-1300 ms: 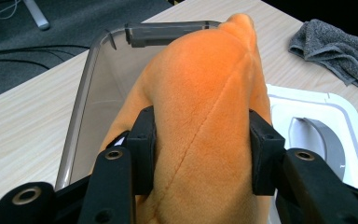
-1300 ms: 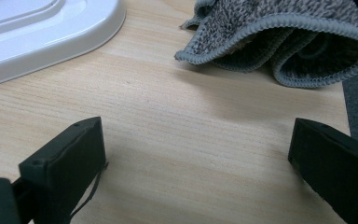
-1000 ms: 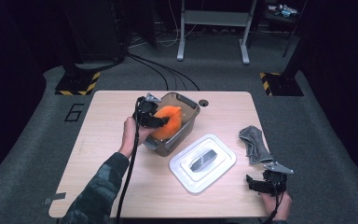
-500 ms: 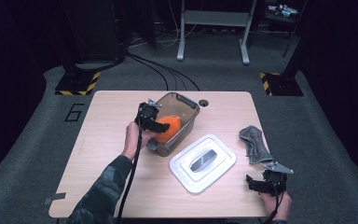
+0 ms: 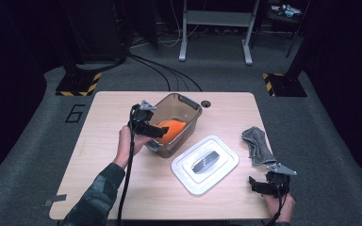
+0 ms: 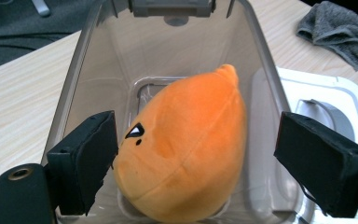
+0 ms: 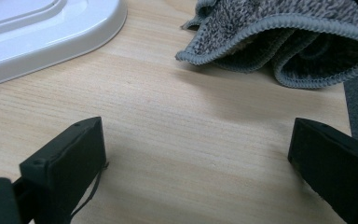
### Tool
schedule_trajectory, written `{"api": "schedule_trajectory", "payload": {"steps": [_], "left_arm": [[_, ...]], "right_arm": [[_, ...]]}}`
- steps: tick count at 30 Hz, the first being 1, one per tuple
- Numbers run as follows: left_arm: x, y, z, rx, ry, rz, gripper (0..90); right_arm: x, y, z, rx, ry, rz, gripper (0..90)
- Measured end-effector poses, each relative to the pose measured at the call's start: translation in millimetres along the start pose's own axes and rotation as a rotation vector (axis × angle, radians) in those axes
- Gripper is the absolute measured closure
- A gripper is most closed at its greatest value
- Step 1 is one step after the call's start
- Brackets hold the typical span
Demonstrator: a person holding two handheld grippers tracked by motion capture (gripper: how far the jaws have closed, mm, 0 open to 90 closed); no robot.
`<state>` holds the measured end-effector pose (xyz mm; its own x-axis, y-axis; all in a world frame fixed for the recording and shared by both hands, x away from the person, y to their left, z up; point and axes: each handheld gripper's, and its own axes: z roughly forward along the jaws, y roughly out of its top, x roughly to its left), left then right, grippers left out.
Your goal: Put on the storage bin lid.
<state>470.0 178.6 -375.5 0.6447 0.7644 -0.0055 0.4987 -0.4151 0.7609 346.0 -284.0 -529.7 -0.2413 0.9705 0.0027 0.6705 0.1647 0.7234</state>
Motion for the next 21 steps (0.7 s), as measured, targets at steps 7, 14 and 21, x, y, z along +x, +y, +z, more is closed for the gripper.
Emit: {"api": "schedule_trajectory", "payload": {"steps": [7, 14, 21], "left_arm": [[-10.0, -7.3, -10.7, -0.025, -0.004, 0.023, 12.8], [-17.6, -14.0, -15.1, -0.043, -0.013, 0.018, 12.2], [-28.4, -24.2, -19.8, -0.062, -0.034, 0.026, 11.9]], "right_arm": [[0.0, 0.0, 0.0, 0.000, 0.000, 0.000, 3.3], [0.0, 0.0, 0.0, 0.000, 0.000, 0.000, 3.3], [0.0, 0.0, 0.0, 0.000, 0.000, 0.000, 3.3]]}}
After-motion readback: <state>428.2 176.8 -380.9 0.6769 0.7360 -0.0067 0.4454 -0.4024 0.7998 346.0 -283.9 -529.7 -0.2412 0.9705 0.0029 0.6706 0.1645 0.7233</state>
